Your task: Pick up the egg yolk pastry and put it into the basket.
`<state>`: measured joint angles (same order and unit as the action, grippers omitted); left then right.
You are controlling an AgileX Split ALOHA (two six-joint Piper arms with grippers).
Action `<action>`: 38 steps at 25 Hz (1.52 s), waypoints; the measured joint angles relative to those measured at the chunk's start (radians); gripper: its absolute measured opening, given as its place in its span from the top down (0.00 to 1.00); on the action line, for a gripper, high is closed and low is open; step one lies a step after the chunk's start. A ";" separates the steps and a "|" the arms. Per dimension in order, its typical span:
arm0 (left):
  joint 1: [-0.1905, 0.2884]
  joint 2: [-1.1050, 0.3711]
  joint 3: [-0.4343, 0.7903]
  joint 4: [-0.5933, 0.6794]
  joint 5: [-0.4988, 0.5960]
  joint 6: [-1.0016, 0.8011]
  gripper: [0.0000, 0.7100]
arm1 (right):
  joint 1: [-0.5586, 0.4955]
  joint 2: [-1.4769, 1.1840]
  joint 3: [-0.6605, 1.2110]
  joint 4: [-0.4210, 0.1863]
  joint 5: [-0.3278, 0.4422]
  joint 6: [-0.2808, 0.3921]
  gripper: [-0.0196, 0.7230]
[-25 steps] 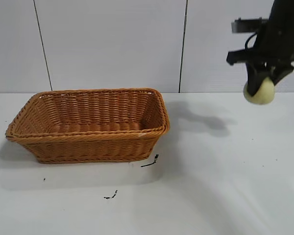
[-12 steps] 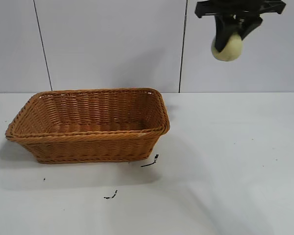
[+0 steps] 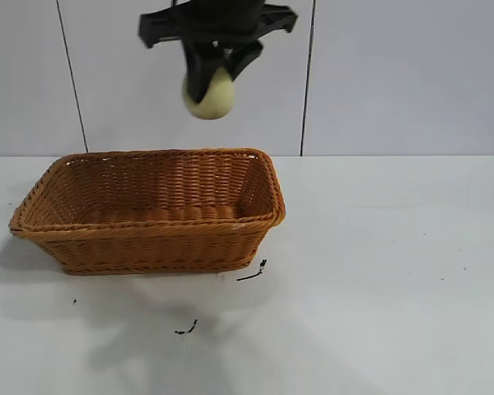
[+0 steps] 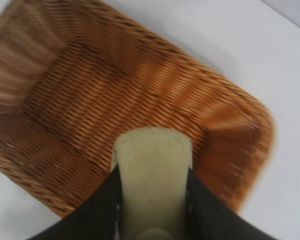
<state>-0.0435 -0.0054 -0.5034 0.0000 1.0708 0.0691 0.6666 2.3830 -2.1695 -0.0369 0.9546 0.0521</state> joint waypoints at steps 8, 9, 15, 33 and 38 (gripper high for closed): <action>0.000 0.000 0.000 0.000 0.000 0.000 0.02 | -0.001 0.094 0.000 0.005 -0.042 0.002 0.47; 0.000 0.000 0.000 0.000 0.000 0.000 0.02 | -0.001 0.094 0.000 0.005 -0.043 0.002 0.36; 0.000 0.000 0.000 0.000 0.000 0.000 0.02 | -0.001 0.074 -0.002 0.006 -0.038 0.001 0.06; 0.000 0.000 0.000 0.000 0.000 0.000 0.02 | -0.335 -0.129 -0.005 -0.015 0.106 -0.002 0.04; 0.000 0.000 0.000 0.000 0.000 0.000 0.02 | -0.487 -0.129 -0.005 -0.021 0.145 -0.003 0.04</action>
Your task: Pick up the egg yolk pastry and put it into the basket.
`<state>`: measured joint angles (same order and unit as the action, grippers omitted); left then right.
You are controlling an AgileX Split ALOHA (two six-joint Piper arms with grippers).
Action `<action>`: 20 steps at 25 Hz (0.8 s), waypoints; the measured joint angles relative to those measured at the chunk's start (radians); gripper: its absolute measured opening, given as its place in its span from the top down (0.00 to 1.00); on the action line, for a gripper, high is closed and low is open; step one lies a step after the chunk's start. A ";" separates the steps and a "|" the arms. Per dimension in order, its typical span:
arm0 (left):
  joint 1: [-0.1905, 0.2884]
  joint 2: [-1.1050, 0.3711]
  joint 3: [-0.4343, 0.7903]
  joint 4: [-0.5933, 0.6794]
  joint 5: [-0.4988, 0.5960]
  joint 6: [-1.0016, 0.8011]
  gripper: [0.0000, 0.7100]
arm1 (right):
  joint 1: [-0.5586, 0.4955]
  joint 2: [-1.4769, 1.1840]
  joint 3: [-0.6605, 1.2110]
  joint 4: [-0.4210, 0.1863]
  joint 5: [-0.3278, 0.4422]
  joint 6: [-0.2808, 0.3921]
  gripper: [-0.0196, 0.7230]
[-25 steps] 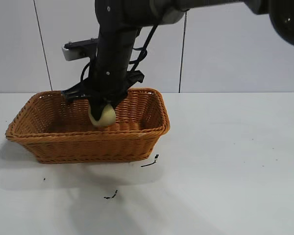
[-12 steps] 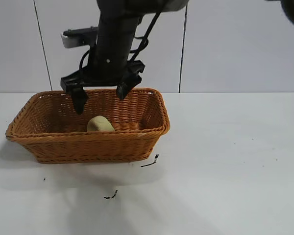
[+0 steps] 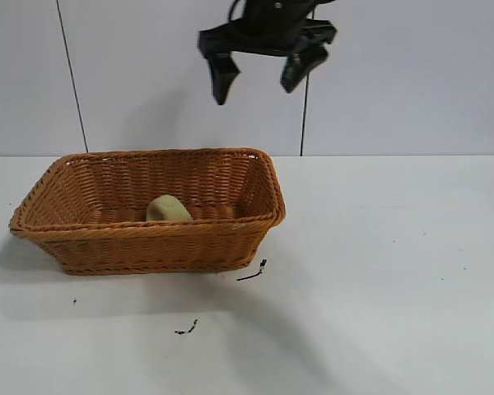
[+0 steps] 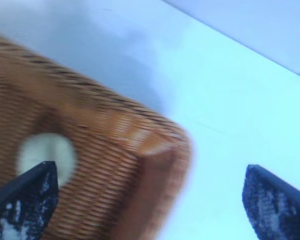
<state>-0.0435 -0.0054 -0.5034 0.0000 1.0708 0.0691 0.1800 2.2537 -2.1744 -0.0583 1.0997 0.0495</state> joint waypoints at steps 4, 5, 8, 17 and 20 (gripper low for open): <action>0.000 0.000 0.000 0.000 0.000 0.000 0.02 | -0.081 0.000 0.000 0.000 0.052 0.000 0.04; 0.000 0.000 0.000 0.000 0.000 0.000 0.02 | -0.098 0.000 0.000 0.000 0.066 0.000 0.04; 0.000 0.000 0.000 0.000 0.000 0.000 0.02 | -0.143 0.000 0.000 0.000 0.103 0.000 0.04; 0.000 0.000 0.000 0.000 0.000 0.000 0.02 | -0.204 -0.038 0.008 0.034 0.112 0.000 0.04; 0.000 0.000 0.000 0.000 0.000 0.000 0.02 | -0.203 -0.110 0.066 0.047 0.111 0.000 0.04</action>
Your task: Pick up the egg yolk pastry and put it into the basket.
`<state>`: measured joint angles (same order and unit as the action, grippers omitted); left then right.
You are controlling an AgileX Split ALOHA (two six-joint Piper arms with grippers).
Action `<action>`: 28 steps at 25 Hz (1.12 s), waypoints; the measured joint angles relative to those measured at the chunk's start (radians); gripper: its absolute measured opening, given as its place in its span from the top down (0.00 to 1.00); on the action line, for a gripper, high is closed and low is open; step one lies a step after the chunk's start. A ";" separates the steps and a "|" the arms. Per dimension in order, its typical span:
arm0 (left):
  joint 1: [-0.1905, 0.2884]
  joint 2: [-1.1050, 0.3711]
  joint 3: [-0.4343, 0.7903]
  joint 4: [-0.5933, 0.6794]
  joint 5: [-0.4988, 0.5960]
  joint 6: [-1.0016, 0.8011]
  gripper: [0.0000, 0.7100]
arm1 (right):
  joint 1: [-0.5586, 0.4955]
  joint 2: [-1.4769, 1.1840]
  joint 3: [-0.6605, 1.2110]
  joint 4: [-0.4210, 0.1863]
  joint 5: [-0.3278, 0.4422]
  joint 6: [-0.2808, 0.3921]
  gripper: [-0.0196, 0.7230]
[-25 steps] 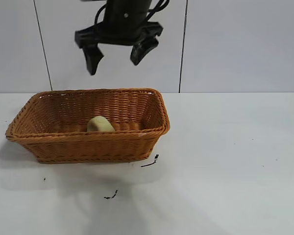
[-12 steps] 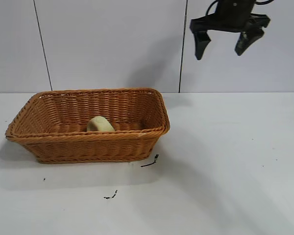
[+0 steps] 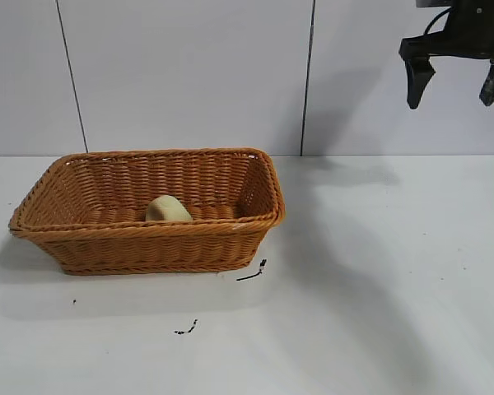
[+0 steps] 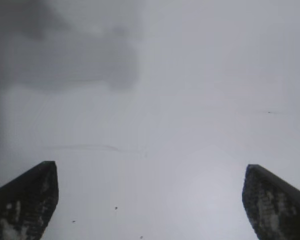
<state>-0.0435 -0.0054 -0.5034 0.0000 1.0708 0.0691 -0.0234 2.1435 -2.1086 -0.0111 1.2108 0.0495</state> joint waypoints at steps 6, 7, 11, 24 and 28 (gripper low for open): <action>0.000 0.000 0.000 0.000 0.000 0.000 0.02 | 0.000 -0.255 0.273 0.028 0.000 -0.018 0.04; 0.000 0.000 0.000 0.000 0.000 0.000 0.02 | 0.000 -0.309 0.332 0.028 0.000 -0.023 0.04; 0.000 0.000 0.000 0.000 0.000 0.000 0.02 | 0.000 -0.533 0.575 0.025 0.000 -0.036 0.04; 0.000 0.000 0.000 0.000 0.000 0.000 0.02 | 0.000 -1.354 1.369 0.025 -0.060 -0.058 0.04; 0.000 0.000 0.000 0.000 0.000 0.000 0.02 | 0.000 -1.614 1.544 0.051 -0.158 -0.059 0.04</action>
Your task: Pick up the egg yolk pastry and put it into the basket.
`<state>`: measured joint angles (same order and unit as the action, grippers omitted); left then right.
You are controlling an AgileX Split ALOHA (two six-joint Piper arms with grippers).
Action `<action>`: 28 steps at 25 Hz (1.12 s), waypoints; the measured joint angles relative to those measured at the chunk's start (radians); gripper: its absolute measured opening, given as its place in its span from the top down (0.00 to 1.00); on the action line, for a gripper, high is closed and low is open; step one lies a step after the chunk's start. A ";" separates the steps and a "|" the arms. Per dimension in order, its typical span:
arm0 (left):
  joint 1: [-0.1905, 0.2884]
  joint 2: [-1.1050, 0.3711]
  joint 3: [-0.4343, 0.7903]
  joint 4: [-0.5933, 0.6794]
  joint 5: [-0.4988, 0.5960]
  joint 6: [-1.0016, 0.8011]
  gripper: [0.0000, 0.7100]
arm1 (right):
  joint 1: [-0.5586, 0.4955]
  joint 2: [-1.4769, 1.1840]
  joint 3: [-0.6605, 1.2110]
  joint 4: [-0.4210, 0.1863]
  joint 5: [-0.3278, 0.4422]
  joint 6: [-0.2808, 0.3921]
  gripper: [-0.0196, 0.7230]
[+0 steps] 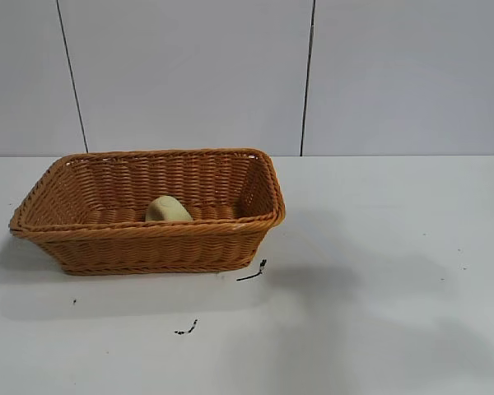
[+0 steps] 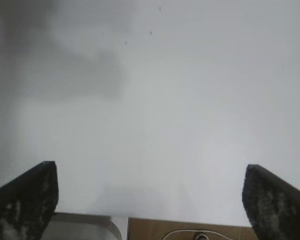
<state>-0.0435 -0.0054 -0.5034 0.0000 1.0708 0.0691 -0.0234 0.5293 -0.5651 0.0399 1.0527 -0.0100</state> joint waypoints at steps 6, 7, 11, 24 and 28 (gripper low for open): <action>0.000 0.000 0.000 0.000 0.000 0.000 0.02 | 0.000 -0.278 0.076 0.019 -0.021 -0.002 0.04; 0.000 0.000 0.000 0.000 0.000 0.000 0.02 | 0.000 -0.310 0.076 0.019 -0.021 -0.002 0.04; 0.000 0.000 0.000 0.000 0.000 0.000 0.02 | 0.000 -0.426 0.076 0.019 -0.022 -0.002 0.04; 0.000 0.000 0.000 0.000 0.000 0.000 0.02 | 0.035 -0.535 0.077 0.017 -0.020 -0.005 0.04; 0.000 0.000 0.000 0.000 0.000 0.000 0.02 | 0.035 -0.535 0.077 0.016 -0.020 -0.005 0.04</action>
<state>-0.0435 -0.0054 -0.5034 0.0000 1.0708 0.0691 0.0113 -0.0056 -0.4879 0.0560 1.0322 -0.0150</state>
